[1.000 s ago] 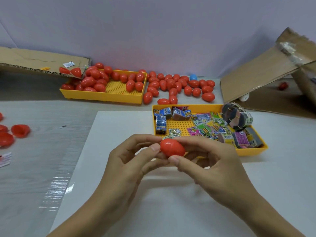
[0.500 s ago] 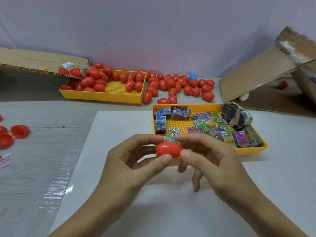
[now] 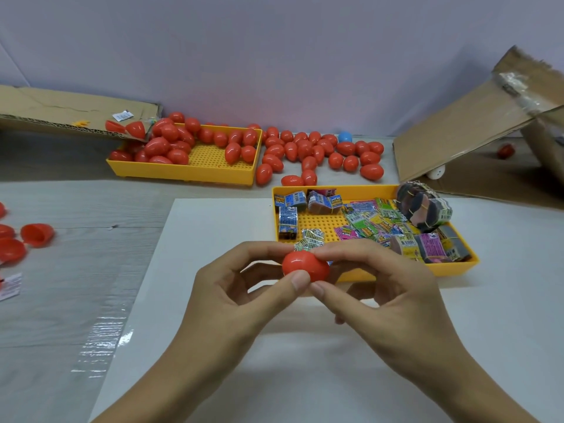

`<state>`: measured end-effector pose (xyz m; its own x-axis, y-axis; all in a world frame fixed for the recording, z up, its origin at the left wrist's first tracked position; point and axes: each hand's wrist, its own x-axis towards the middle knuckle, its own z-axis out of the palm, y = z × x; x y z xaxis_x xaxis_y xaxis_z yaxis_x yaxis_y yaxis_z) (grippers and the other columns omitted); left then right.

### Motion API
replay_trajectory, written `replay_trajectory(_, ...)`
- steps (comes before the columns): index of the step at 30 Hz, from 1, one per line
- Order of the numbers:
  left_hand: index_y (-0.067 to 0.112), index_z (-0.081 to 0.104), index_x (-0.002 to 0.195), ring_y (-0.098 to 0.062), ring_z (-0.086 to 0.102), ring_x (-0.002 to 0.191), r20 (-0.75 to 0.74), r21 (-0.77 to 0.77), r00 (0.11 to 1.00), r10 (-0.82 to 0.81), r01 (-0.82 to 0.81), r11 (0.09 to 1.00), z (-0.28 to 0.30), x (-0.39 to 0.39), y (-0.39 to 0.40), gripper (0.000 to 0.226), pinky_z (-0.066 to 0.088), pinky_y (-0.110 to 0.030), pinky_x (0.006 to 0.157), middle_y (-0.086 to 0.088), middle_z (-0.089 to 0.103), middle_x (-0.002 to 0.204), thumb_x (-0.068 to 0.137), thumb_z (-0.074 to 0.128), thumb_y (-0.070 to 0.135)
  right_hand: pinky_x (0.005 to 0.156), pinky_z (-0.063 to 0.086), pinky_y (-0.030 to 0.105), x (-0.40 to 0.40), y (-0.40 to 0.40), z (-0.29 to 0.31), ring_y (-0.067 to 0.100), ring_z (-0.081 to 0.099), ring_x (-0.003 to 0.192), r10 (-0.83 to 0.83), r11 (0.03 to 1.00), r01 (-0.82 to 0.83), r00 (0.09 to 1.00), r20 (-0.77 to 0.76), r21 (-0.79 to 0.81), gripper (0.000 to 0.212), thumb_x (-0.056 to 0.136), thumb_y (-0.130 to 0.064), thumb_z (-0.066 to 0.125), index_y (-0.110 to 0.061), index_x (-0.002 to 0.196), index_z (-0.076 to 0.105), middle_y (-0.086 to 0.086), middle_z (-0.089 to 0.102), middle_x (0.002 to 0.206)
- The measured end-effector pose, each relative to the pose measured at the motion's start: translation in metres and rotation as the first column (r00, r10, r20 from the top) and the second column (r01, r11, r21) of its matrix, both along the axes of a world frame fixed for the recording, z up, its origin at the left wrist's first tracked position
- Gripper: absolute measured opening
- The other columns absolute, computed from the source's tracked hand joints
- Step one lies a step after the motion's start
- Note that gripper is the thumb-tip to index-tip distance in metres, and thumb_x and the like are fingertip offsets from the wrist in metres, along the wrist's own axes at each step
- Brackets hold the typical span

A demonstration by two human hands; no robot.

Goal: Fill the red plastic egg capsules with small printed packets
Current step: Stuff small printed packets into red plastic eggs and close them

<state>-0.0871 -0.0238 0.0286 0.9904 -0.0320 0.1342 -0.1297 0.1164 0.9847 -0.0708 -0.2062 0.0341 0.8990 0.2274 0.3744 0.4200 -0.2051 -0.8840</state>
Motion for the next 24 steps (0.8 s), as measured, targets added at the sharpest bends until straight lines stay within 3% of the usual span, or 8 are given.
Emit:
replay_trajectory(6, 0.024, 0.075, 0.096, -0.021, 0.073, 0.093, 0.049, -0.020, 0.999, 0.020, -0.019, 1.000, -0.0007, 0.0011, -0.0002, 0.031, 0.057, -0.020, 0.074, -0.005, 0.076, 0.097, 0.066, 0.082, 0.028, 0.054, 0.058, 0.033, 0.0011, -0.0012, -0.0003, 0.021, 0.069, 0.091, 0.009, 1.000, -0.009, 0.999, 0.046, -0.014, 0.031, 0.078, -0.013, 0.078, -0.024, 0.106, 0.071, -0.009, 0.070, 0.105)
replay_trajectory(10, 0.024, 0.075, 0.095, -0.021, 0.073, 0.096, 0.109, -0.076, 0.994, 0.018, -0.009, 0.997, 0.0000, 0.0011, -0.0010, 0.029, 0.058, -0.022, 0.078, -0.002, 0.076, 0.099, 0.067, 0.081, 0.018, 0.056, 0.056, 0.024, 0.0032, -0.0020, -0.0007, 0.018, 0.069, 0.089, -0.001, 1.000, 0.001, 1.000, 0.025, 0.002, 0.036, 0.077, -0.011, 0.077, -0.028, 0.109, 0.070, -0.010, 0.071, 0.103)
replay_trajectory(19, 0.013, 0.071, 0.097, -0.027, 0.069, 0.105, 0.174, -0.073, 0.984, -0.019, 0.032, 0.997, -0.0016, -0.0003, -0.0015, 0.032, 0.056, -0.026, 0.087, -0.005, 0.071, 0.103, 0.071, 0.077, -0.005, 0.044, 0.051, 0.022, 0.0028, -0.0012, 0.0033, 0.014, 0.066, 0.061, 0.021, 0.990, -0.012, 0.998, -0.058, 0.140, 0.020, 0.075, -0.022, 0.077, -0.023, 0.095, 0.076, -0.003, 0.072, 0.088)
replay_trajectory(24, 0.014, 0.071, 0.097, -0.027, 0.069, 0.105, 0.158, -0.077, 0.987, -0.024, 0.037, 0.996, -0.0012, -0.0004, -0.0019, 0.031, 0.056, -0.026, 0.087, -0.005, 0.071, 0.104, 0.070, 0.081, 0.003, 0.045, 0.052, 0.023, 0.0028, -0.0008, 0.0025, 0.016, 0.067, 0.066, 0.029, 0.992, -0.023, 0.999, -0.046, 0.122, 0.020, 0.076, -0.026, 0.076, -0.022, 0.096, 0.076, -0.005, 0.071, 0.090)
